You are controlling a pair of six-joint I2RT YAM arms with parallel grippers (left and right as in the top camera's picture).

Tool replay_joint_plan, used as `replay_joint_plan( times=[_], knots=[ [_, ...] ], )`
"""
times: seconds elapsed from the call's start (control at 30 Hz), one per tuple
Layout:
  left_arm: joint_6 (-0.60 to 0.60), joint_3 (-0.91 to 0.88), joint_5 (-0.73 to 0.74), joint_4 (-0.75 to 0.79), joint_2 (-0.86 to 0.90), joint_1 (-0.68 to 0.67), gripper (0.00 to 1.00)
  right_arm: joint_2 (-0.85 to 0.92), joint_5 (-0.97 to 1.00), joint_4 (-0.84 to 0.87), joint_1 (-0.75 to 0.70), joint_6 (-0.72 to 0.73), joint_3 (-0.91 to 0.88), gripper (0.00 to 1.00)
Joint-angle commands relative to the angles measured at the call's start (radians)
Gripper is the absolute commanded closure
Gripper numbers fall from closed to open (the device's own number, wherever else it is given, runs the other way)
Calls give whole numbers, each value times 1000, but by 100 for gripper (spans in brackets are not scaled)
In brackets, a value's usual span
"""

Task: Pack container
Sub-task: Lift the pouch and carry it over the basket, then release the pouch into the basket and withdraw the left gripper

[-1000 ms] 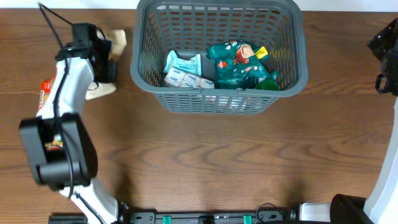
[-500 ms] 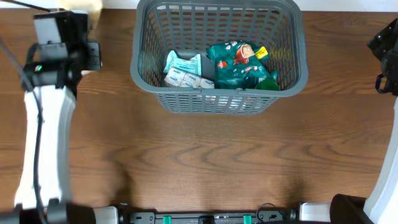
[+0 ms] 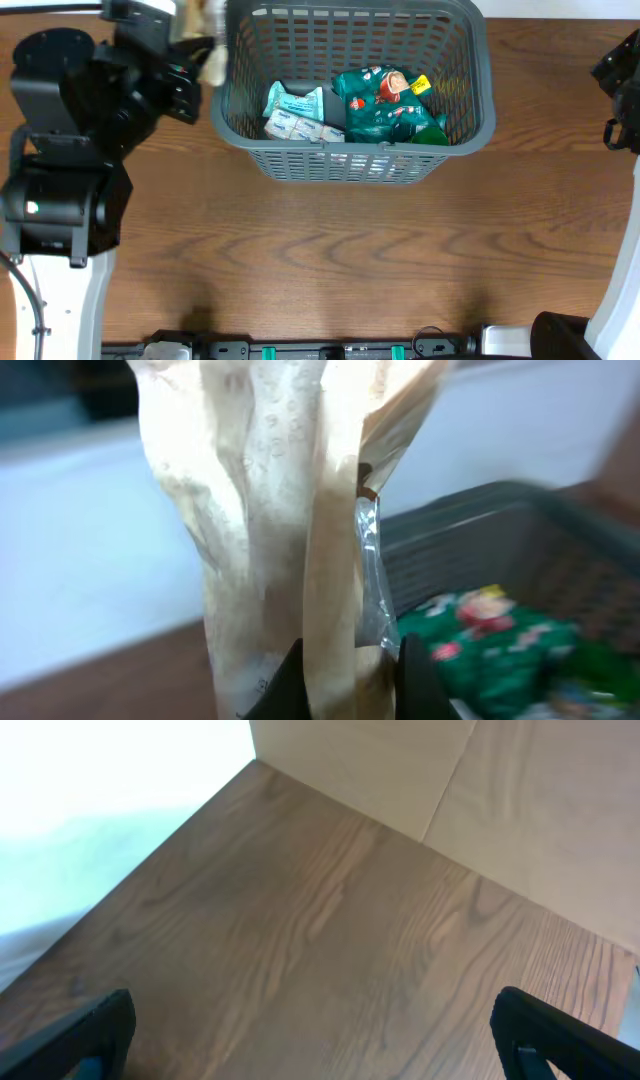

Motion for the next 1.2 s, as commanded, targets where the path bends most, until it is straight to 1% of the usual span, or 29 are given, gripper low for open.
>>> replay_joint_plan(
  times=[0.0, 0.07, 0.23, 0.37, 0.57, 0.7, 0.8, 0.97, 1.17],
  knots=[
    [43, 21, 132, 23, 7, -54, 94, 0, 17, -2, -8, 10, 9, 1],
    [66, 21, 140, 21, 18, -78, 94, 0, 17, -2, -8, 10, 9, 1],
    [74, 21, 149, 8, 81, -121, 94, 0, 17, -2, -8, 10, 9, 1],
    [92, 21, 206, 3, 153, -158, 94, 0, 17, -2, -8, 10, 9, 1],
    [106, 21, 208, 3, 272, -216, 94, 0, 17, -2, -8, 10, 9, 1],
    [106, 21, 206, -3, 344, -230, 94, 0, 17, -2, -8, 10, 9, 1],
    [106, 21, 161, -35, 392, -230, 94, 0, 17, -2, -8, 10, 9, 1],
    [110, 21, -27, -88, 453, -230, 94, 0, 17, -2, -8, 10, 9, 1],
    [137, 21, -53, -88, 488, -226, 94, 0, 17, -2, -8, 10, 9, 1]
  ],
)
